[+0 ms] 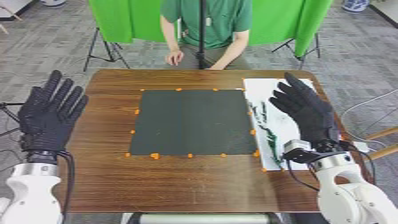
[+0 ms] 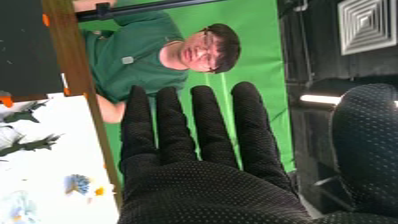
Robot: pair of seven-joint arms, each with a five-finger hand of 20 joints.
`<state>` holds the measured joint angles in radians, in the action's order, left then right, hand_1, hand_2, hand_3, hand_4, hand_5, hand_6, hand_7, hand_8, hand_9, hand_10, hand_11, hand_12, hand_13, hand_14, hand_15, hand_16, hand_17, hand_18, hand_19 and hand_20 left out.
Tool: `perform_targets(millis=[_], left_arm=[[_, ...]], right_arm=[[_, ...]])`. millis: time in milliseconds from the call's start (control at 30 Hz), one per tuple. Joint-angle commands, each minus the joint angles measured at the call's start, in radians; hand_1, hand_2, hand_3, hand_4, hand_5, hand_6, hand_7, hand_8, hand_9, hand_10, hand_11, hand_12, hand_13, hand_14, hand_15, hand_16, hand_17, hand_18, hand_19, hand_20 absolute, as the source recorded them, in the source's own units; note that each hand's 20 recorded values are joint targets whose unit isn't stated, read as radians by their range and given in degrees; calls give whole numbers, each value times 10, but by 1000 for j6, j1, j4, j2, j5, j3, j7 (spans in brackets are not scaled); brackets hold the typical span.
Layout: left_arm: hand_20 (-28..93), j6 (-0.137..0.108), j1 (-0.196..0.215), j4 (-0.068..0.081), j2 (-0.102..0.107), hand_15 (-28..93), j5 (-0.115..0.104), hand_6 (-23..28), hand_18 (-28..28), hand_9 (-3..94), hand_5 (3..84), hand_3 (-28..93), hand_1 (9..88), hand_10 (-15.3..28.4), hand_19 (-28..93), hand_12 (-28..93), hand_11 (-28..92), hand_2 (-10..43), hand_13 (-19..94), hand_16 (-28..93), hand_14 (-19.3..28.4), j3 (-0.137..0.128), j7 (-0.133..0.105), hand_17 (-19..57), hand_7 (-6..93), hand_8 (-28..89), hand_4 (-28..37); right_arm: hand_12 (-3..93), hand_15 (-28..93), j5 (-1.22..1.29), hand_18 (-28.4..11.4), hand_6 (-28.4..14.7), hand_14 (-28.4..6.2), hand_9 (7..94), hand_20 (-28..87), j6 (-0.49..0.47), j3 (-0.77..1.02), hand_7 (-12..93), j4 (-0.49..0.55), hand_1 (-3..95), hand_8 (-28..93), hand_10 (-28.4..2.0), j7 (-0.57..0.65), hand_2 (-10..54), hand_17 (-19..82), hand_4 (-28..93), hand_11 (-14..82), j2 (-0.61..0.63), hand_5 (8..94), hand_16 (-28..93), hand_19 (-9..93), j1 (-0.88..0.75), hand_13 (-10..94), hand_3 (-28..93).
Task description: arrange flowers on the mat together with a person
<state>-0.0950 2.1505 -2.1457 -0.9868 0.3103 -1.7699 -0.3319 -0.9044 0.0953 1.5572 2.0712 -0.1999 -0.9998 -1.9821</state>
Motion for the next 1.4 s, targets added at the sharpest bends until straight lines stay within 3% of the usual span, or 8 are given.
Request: perform_targets(millis=[33, 100, 167, 333, 933, 1067, 1167, 1400], left_arm=[[112, 14, 15, 11, -15, 172, 10, 35, 116, 216, 261, 676, 320, 119, 219, 94, 118, 15, 154, -22, 122, 23, 47, -58, 77, -91, -281], [114, 0, 36, 4, -18, 177, -2, 34, 120, 224, 256, 675, 319, 124, 227, 95, 118, 19, 166, -21, 125, 9, 43, -59, 85, -93, -282], [113, -9, 46, 0, -17, 176, 5, 35, 121, 227, 255, 676, 318, 125, 229, 95, 118, 20, 168, -22, 124, -3, 38, -60, 91, -98, -282], [113, -12, 38, -1, -19, 187, -1, 37, 124, 232, 258, 679, 318, 128, 235, 97, 123, 24, 173, -20, 125, 13, 42, -61, 103, -103, -283], [115, -52, 75, -21, -26, 214, -24, 44, 129, 250, 283, 688, 317, 135, 254, 95, 132, 31, 192, -27, 131, -1, 33, -62, 110, -108, -283], [116, -103, 97, -37, -32, 219, -18, 46, 130, 254, 288, 687, 318, 136, 259, 96, 135, 38, 195, -29, 133, -5, 40, -62, 112, -108, -283], [115, -101, 108, -39, -38, 222, -40, 48, 130, 258, 295, 686, 319, 138, 260, 95, 141, 52, 195, -32, 134, -5, 30, -61, 114, -110, -283], [114, -94, 102, -36, -37, 229, -34, 50, 129, 259, 298, 688, 316, 137, 266, 90, 147, 57, 196, -37, 132, -7, 28, -61, 113, -110, -283]], right_arm=[[133, 62, -126, -143, 2, -131, 353, 145, 35, -12, 99, -11, 141, -90, -122, 25, 68, 111, -240, 31, 34, 355, 241, 263, 37, 280, 739], [134, 62, -116, -144, 1, -131, 354, 144, 26, -19, 99, -10, 140, -91, -123, 30, 67, 111, -241, 31, 18, 360, 243, 264, 31, 281, 740], [134, 62, -125, -146, -3, -132, 355, 144, 16, -22, 96, -14, 139, -92, -124, 39, 66, 111, -242, 31, 19, 355, 245, 266, 38, 283, 739], [137, 60, -119, -147, -12, -132, 353, 143, 33, 28, 101, 6, 139, -87, -125, 44, 63, 109, -240, 31, 26, 363, 247, 270, -14, 285, 737], [143, 64, -109, -149, -19, -134, 369, 141, 3, 126, 126, 48, 157, -93, -133, 52, 90, 109, -234, 35, -14, 407, 251, 283, -149, 292, 732], [142, 65, -124, -150, -19, -134, 370, 139, 34, 97, 129, 51, 161, -96, -134, 105, 95, 109, -234, 34, -5, 408, 250, 286, -115, 292, 731], [143, 68, -122, -151, -22, -134, 372, 139, 53, 69, 130, 44, 166, -97, -136, 110, 108, 108, -235, 35, -2, 412, 250, 290, -90, 293, 733], [143, 76, -121, -151, -22, -135, 372, 136, 75, 42, 131, 34, 168, -98, -136, 121, 114, 107, -236, 35, 7, 414, 244, 296, -59, 292, 735]])
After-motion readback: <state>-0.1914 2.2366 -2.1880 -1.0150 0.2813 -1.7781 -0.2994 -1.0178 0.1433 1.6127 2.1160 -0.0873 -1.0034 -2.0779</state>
